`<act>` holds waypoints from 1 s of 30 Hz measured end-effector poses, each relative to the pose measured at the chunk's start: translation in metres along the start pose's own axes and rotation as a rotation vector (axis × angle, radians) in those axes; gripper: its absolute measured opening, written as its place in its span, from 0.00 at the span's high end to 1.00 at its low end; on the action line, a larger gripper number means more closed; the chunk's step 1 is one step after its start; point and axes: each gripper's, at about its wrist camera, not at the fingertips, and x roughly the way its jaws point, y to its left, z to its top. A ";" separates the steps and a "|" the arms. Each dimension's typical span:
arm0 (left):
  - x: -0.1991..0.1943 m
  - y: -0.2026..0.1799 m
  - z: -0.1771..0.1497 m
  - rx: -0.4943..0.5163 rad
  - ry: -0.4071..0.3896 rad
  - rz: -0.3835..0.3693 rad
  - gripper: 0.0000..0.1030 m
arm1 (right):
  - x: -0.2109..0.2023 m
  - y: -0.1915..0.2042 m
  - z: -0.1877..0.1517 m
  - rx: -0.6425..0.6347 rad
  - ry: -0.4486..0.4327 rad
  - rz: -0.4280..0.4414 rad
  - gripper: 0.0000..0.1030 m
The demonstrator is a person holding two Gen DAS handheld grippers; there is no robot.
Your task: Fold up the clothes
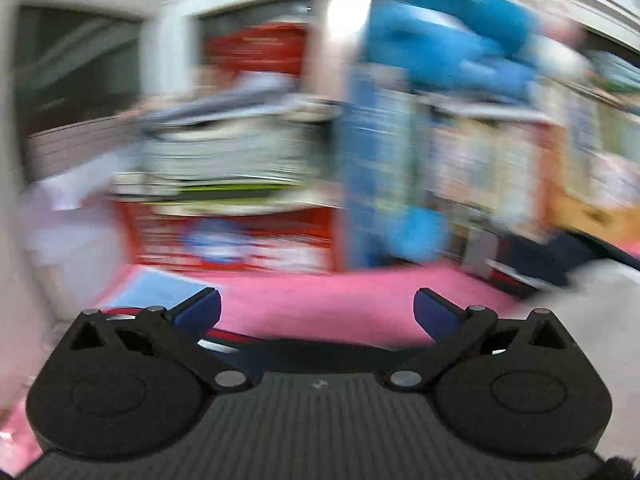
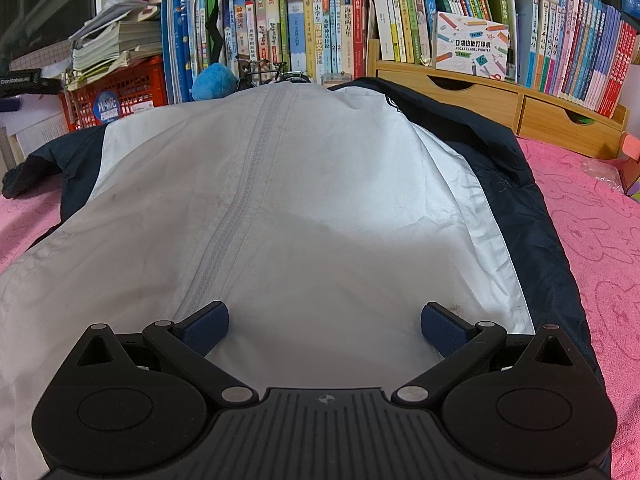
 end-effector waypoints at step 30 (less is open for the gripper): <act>0.038 -0.133 -0.071 0.134 0.249 -0.346 0.00 | 0.206 -0.048 0.243 -0.086 0.071 -0.083 0.00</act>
